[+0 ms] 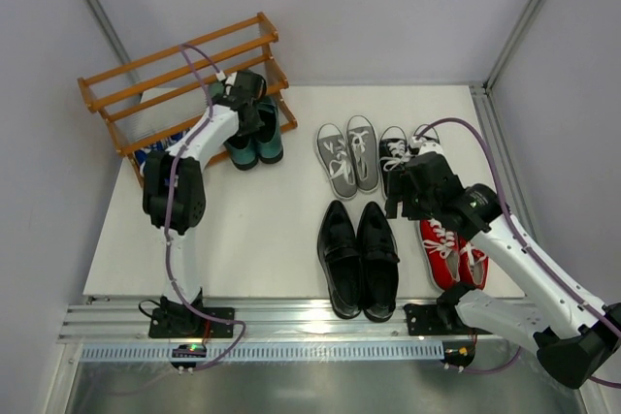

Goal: Place and organize the shoes onto the shoe shelf

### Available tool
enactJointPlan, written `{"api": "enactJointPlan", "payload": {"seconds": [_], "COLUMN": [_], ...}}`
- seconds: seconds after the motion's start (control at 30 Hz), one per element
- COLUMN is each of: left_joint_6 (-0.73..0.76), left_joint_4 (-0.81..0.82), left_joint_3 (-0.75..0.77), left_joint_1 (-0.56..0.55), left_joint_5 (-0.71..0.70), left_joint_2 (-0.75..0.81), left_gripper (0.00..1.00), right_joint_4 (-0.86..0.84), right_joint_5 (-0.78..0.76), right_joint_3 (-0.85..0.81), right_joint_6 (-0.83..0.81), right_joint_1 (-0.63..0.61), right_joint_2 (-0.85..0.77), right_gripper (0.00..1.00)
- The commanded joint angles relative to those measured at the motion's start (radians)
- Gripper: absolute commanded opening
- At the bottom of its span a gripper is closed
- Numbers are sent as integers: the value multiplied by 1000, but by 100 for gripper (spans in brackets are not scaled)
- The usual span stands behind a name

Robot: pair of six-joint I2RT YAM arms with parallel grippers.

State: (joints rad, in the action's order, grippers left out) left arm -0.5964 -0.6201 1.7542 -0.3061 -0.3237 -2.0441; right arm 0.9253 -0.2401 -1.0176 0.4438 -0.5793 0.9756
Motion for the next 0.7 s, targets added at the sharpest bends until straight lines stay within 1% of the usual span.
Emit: {"api": "enactJointPlan", "payload": {"seconds": [0.0, 0.13, 0.37, 0.53, 0.63, 0.67], "left_joint_6": [47, 72, 96, 60, 17, -11], "left_joint_4": [115, 80, 146, 148, 155, 154], "left_joint_3": [137, 249, 251, 235, 197, 174], "left_joint_1": [25, 42, 61, 62, 62, 62], "left_joint_5": [-52, -37, -26, -54, -92, -104], "left_joint_2": [9, -77, -133, -151, -143, -134], "left_gripper": [0, 0, 0, 0, 13, 13], "right_joint_4": [0, -5, -20, -34, -37, -40], "right_joint_5": [-24, -22, -13, -4, 1, 1], "right_joint_3": [-4, -13, -4, 10, 14, 14], "right_joint_6": [-7, -16, -22, -20, -20, -20], "right_joint_1": [10, 13, 25, 27, 29, 30], "right_joint_2": [5, 24, 40, 40, 43, 43], "right_gripper": [81, 81, 81, 81, 81, 81]}}
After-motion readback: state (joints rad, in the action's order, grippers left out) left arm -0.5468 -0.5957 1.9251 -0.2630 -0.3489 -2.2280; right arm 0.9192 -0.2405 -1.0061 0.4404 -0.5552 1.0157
